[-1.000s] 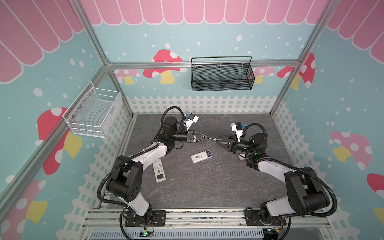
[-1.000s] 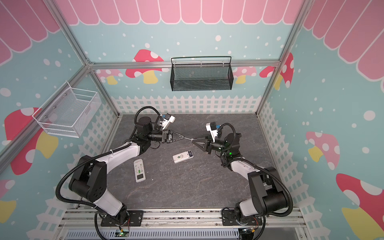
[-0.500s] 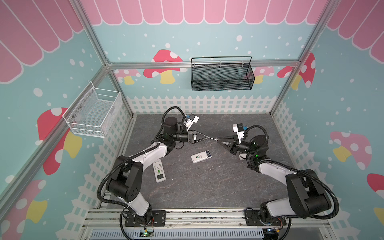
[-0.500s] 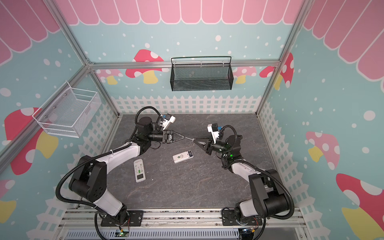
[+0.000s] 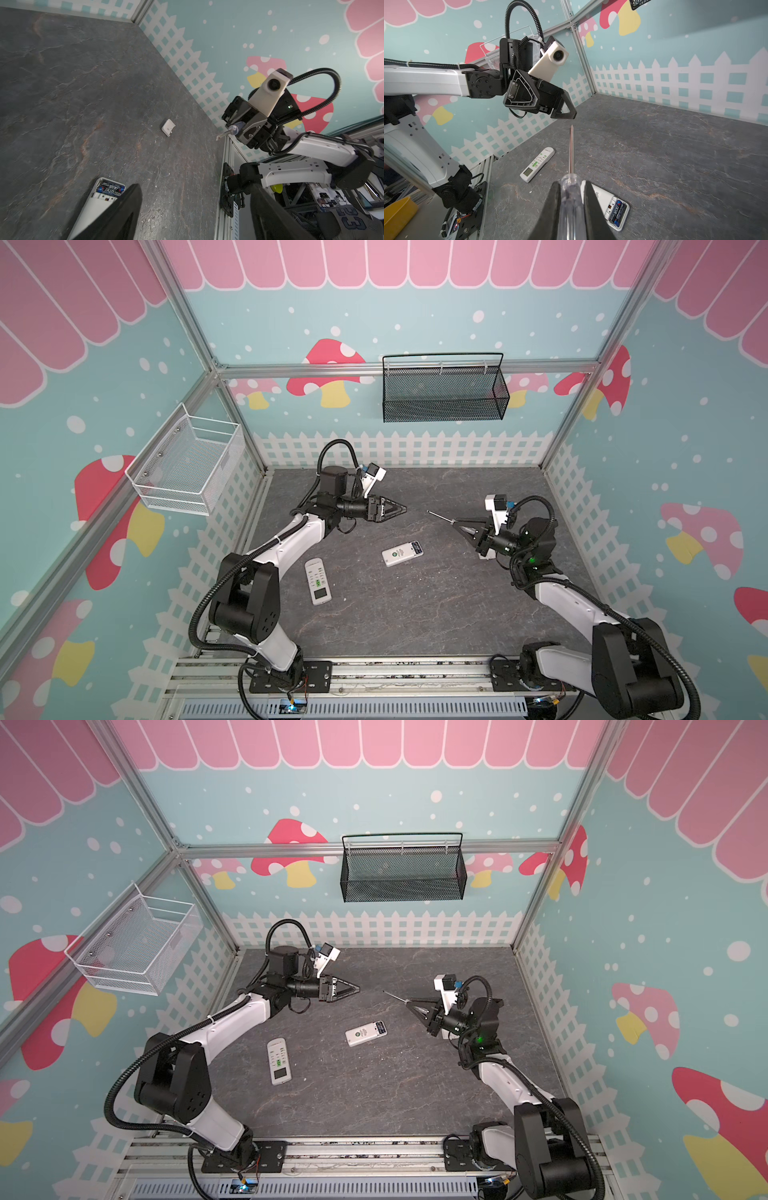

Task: Unload the batteries from the remote control
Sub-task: 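Move the left gripper down over the opened remote while the right holds the screwdriver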

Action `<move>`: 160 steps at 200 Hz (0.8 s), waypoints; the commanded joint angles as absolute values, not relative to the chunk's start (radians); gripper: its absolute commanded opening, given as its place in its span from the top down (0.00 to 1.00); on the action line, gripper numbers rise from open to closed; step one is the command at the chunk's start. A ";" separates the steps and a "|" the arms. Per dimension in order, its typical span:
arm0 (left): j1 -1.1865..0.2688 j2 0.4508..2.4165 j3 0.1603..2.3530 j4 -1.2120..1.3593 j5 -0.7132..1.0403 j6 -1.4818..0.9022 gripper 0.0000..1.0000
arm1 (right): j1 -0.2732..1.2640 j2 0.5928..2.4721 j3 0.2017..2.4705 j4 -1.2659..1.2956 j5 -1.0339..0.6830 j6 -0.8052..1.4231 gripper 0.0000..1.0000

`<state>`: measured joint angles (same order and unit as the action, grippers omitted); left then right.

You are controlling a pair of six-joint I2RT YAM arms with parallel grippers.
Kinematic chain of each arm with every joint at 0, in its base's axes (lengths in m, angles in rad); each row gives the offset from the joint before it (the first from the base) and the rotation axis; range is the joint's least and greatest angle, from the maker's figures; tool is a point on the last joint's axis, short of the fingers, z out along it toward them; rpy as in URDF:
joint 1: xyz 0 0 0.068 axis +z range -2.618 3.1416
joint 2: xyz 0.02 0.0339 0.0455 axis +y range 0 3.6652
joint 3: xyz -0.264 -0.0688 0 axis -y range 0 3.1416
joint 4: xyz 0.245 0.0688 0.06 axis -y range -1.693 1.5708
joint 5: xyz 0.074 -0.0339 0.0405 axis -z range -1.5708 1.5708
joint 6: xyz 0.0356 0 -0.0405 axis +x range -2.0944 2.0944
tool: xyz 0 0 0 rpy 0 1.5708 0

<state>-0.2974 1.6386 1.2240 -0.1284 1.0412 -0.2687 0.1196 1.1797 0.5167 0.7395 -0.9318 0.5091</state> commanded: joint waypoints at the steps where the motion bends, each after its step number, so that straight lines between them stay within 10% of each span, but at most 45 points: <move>1: -0.302 1.603 1.252 -0.396 0.877 -0.019 0.13 | 0.110 1.104 0.501 0.577 -0.870 0.364 1.00; 160: -0.494 1.611 1.139 -0.589 0.319 0.470 0.00 | 0.100 0.940 0.479 0.356 -0.673 0.175 1.00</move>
<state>-0.4587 1.6100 1.1553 -0.5751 0.4072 0.3485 0.1047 0.9504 0.4965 0.3630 -0.6998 0.2134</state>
